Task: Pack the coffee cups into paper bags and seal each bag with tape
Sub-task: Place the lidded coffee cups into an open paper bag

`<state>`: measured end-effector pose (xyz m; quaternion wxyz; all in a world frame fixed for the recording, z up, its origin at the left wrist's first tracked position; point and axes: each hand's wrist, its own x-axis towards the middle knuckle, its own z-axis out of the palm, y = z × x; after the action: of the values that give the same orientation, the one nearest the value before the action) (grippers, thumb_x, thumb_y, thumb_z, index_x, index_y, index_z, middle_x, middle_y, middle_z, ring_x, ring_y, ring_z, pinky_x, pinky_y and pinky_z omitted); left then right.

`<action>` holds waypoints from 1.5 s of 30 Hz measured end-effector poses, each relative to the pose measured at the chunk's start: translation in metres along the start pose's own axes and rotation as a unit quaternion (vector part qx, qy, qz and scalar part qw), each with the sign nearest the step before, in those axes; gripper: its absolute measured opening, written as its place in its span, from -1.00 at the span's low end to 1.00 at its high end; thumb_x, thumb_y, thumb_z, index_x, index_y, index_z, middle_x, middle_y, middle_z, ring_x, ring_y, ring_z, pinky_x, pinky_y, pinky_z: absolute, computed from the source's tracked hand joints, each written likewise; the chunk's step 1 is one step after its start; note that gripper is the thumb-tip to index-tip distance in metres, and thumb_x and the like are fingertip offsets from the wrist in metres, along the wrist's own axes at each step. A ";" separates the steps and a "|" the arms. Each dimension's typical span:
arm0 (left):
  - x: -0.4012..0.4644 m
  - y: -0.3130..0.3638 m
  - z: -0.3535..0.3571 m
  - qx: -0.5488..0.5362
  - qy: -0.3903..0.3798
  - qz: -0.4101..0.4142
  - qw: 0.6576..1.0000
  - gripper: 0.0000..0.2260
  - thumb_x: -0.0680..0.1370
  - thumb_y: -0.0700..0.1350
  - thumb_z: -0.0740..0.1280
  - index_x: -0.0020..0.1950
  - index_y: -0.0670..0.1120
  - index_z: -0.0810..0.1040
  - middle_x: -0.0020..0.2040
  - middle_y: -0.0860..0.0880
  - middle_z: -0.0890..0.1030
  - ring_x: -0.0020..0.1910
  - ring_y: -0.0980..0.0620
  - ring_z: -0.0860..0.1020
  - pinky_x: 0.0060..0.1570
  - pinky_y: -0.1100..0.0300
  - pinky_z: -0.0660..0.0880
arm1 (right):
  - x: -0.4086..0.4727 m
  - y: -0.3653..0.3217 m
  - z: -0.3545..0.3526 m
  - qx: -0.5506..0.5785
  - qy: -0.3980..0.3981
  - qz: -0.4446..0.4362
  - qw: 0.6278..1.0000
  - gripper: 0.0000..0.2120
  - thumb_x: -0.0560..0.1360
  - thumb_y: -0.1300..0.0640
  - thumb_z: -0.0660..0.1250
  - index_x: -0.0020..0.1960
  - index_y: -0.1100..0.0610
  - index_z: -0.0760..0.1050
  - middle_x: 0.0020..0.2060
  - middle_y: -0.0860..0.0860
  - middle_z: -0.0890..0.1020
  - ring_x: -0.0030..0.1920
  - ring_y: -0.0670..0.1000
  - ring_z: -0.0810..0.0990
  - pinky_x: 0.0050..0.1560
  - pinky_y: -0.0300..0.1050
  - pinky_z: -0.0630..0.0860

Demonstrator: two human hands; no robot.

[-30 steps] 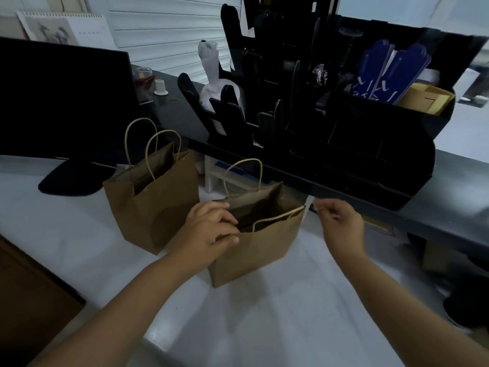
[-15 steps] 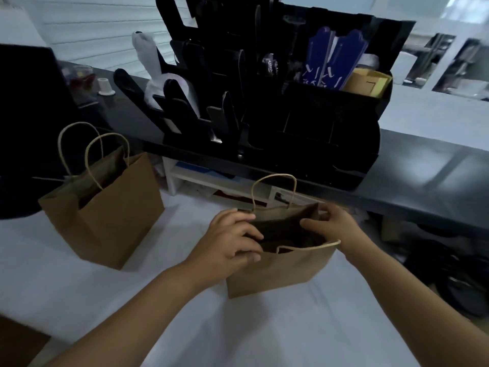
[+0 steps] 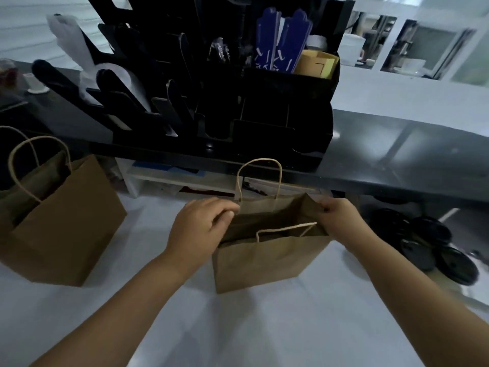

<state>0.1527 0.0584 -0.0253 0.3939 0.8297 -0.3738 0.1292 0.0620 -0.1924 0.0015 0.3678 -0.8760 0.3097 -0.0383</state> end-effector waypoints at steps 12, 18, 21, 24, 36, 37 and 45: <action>0.012 0.020 0.018 -0.056 -0.050 -0.185 0.980 -0.82 0.49 -0.20 0.36 -0.18 0.09 0.61 0.19 0.16 0.43 0.19 0.11 0.43 0.06 0.25 0.36 | -0.015 0.028 -0.020 -0.003 0.034 0.017 0.999 -0.91 0.54 0.16 0.30 -0.04 0.12 0.59 -0.19 0.11 0.64 -0.17 0.10 0.65 -0.09 0.11 0.64; 0.011 0.044 0.034 0.015 -0.049 -0.111 0.992 -0.71 0.54 -0.30 0.22 -0.01 0.02 0.65 0.35 0.09 0.41 0.40 0.10 0.20 0.27 0.29 0.10 | -0.021 0.053 -0.043 -0.003 0.024 0.024 0.999 -0.76 0.53 0.25 0.29 0.18 0.13 0.54 -0.06 0.08 0.64 -0.27 0.04 0.67 -0.20 0.00 0.66; 0.013 0.056 0.045 0.022 -0.115 -0.055 0.992 -0.64 0.54 -0.37 0.17 0.01 0.00 0.66 0.40 0.11 0.37 0.44 0.15 0.16 0.33 0.29 0.05 | -0.023 0.070 -0.056 0.004 0.019 0.038 0.999 -0.70 0.51 0.27 0.29 0.23 0.12 0.53 -0.01 0.10 0.64 -0.29 0.03 0.68 -0.23 0.02 0.66; 0.017 0.071 0.058 -0.004 -0.181 -0.022 0.983 -0.56 0.48 -0.47 0.15 -0.02 0.01 0.66 0.37 0.10 0.42 0.37 0.29 0.16 0.35 0.33 0.08 | -0.026 0.083 -0.072 0.028 0.015 0.052 0.998 -0.74 0.50 0.29 0.31 0.17 0.14 0.55 -0.16 0.09 0.67 -0.30 0.04 0.69 -0.25 0.02 0.67; 0.017 0.112 0.089 -0.024 -0.192 -0.061 0.979 -0.71 0.57 -0.16 0.26 0.27 0.09 0.46 0.26 0.29 0.27 0.32 0.39 0.04 0.32 0.29 0.03 | -0.039 0.111 -0.120 0.089 0.001 0.002 0.996 -0.88 0.54 0.06 0.33 0.05 0.05 0.55 -0.15 0.05 0.65 -0.17 0.03 0.66 -0.24 -0.13 0.63; 0.017 0.111 0.090 -0.023 -0.195 -0.064 0.978 -0.71 0.56 -0.14 0.28 0.26 0.11 0.46 0.27 0.30 0.28 0.33 0.40 0.03 0.31 0.30 0.02 | -0.035 0.117 -0.127 0.110 0.029 0.003 0.993 -0.87 0.54 0.05 0.32 0.04 0.06 0.56 -0.15 0.05 0.66 -0.15 0.05 0.66 -0.18 -0.08 0.65; 0.019 0.113 0.089 -0.046 -0.225 -0.099 0.968 -0.54 0.44 -0.09 0.45 0.13 0.35 0.34 0.24 0.48 0.18 0.35 0.42 -0.05 0.34 0.23 0.02 | 0.001 0.187 -0.147 -0.103 0.063 0.012 0.993 -0.64 0.49 0.06 0.37 0.27 0.09 0.51 0.11 0.05 0.61 0.07 0.06 0.56 0.01 -0.09 0.49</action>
<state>0.0776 -0.0644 -0.0106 0.3480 0.8514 -0.3742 -0.1181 -0.0768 -0.3849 -0.0170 0.2562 -0.9012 0.3451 -0.0565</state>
